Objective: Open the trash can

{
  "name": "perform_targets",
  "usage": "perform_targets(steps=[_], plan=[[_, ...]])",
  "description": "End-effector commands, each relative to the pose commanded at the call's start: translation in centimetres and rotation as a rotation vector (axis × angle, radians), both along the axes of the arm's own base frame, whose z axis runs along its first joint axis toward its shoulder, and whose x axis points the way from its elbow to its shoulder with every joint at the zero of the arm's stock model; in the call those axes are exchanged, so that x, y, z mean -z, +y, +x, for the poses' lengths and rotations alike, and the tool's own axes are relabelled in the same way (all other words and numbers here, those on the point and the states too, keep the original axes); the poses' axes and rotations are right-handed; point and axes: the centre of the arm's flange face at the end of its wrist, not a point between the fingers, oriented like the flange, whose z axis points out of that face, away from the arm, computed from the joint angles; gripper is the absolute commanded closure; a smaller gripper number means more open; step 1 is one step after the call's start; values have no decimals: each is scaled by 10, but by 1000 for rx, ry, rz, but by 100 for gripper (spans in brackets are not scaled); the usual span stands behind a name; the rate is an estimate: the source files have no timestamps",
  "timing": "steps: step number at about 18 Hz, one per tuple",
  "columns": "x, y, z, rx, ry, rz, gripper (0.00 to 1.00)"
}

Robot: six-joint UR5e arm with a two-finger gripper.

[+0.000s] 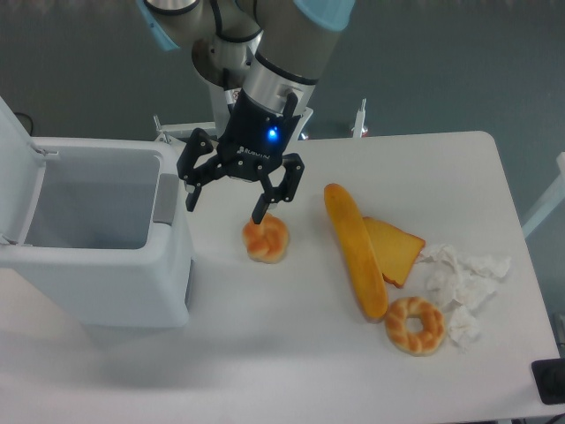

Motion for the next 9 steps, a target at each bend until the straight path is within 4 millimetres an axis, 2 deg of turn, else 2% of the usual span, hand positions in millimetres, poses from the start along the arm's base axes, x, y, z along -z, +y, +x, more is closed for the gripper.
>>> perform_targets(steps=[6, 9], plan=[[-4, -10, -7, 130, 187, -47, 0], [-6, -11, -6, 147, 208, -52, 0]])
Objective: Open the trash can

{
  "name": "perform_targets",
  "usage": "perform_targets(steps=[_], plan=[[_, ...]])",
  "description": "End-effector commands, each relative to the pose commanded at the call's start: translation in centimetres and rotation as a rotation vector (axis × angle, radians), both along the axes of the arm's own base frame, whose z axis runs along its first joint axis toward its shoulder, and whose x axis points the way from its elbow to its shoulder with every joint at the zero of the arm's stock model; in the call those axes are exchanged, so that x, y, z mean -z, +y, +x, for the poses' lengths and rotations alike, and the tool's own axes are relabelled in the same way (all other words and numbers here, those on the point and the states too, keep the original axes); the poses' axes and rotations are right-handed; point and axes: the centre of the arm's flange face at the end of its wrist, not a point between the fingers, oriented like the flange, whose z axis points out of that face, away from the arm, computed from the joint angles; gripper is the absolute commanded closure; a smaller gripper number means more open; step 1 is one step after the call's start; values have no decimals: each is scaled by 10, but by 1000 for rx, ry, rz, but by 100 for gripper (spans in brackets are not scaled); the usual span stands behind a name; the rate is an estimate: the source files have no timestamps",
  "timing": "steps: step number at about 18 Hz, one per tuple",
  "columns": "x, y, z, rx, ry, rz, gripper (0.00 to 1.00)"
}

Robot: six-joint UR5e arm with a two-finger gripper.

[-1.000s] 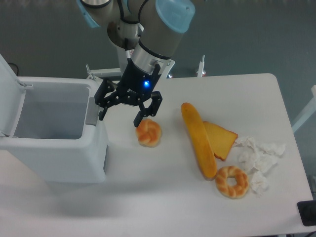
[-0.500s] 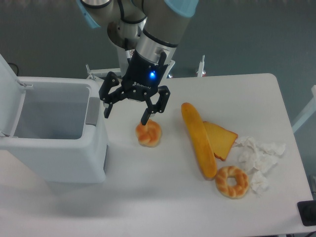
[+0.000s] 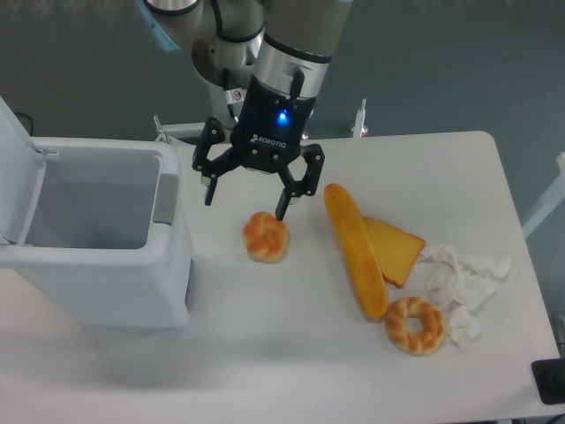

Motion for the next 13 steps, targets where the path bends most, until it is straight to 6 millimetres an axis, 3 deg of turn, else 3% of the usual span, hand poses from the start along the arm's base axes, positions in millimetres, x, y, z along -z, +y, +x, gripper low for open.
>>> perform_targets(steps=[3, 7, 13], plan=[[-6, -2, 2, 44, 40, 9, 0], [-12, -6, 5, 273, 207, 13, 0], [-12, -14, 0, 295, 292, -73, 0]])
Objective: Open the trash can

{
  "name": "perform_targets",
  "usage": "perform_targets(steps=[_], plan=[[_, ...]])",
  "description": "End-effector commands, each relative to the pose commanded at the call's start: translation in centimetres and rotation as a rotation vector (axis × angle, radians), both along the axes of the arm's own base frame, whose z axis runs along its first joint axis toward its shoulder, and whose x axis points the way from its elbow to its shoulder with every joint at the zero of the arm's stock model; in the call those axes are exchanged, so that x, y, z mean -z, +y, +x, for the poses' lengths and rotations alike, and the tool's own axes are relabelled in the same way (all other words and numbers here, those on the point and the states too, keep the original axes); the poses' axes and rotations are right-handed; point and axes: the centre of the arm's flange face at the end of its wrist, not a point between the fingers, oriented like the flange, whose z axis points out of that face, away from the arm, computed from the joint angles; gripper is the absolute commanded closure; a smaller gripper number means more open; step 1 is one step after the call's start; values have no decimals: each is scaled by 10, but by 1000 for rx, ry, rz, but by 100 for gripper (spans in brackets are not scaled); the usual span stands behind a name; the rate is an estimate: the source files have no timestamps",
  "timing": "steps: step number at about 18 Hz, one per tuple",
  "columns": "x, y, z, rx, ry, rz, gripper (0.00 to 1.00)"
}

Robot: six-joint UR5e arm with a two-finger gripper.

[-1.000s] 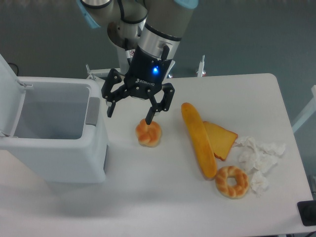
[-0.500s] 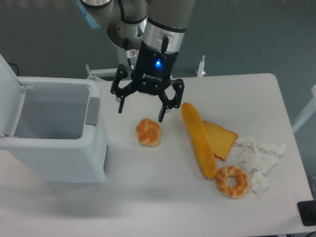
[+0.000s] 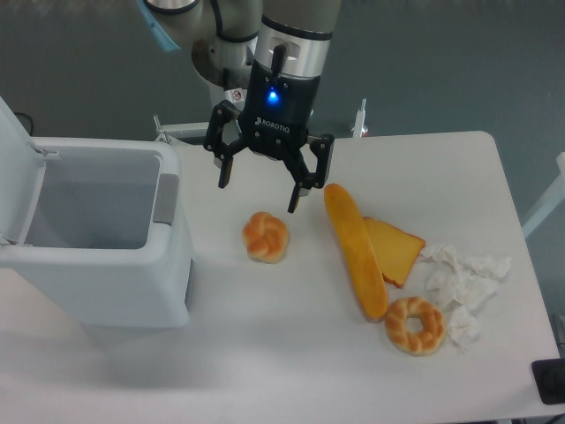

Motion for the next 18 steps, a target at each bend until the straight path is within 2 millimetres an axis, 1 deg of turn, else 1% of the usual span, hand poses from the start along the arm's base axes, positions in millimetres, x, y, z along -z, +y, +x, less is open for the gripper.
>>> perform_targets(steps=[3, 7, 8, 11, 14, 16, 18], plan=[[5, -7, -6, 22, 93, -95, 0], [10, -12, -8, 78, 158, -161, 0], [14, -12, -7, 87, 160, -172, 0], [16, -15, -5, 107, 166, -183, 0], [26, -21, 0, 117, 171, -217, 0], [28, -21, 3, 185, 208, -251, 0], [28, -23, 4, 217, 221, -261, 0]])
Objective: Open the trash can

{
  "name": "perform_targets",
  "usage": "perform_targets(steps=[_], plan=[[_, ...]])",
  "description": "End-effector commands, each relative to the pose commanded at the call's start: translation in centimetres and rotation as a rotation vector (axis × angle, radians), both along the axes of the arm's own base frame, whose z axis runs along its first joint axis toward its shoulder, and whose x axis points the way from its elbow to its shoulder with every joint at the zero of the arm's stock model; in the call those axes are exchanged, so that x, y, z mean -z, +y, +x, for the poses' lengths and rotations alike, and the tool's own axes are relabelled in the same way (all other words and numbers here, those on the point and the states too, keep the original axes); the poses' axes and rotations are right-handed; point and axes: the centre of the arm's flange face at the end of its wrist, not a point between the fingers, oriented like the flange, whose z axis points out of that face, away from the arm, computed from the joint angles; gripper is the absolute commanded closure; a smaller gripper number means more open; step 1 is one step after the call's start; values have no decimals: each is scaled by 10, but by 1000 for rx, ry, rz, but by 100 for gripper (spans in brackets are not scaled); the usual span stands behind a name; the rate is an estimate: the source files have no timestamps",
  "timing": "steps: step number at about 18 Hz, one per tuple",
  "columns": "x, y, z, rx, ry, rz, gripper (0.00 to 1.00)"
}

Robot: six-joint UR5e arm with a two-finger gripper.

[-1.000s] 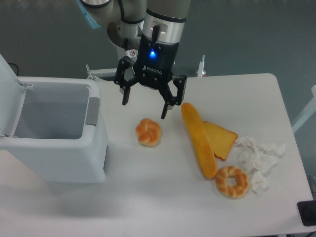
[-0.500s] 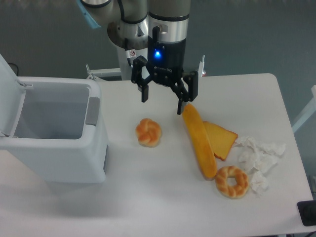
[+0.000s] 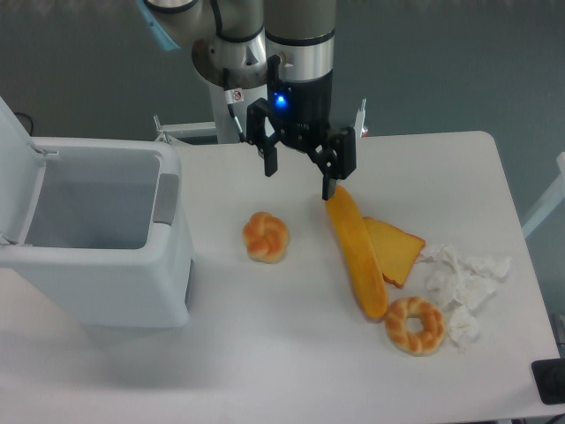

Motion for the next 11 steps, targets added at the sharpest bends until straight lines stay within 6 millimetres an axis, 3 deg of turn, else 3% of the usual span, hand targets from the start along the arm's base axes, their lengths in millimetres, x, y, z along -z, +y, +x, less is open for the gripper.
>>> perform_targets(steps=[11], plan=[[25, 2, 21, 27, -95, -66, 0]])
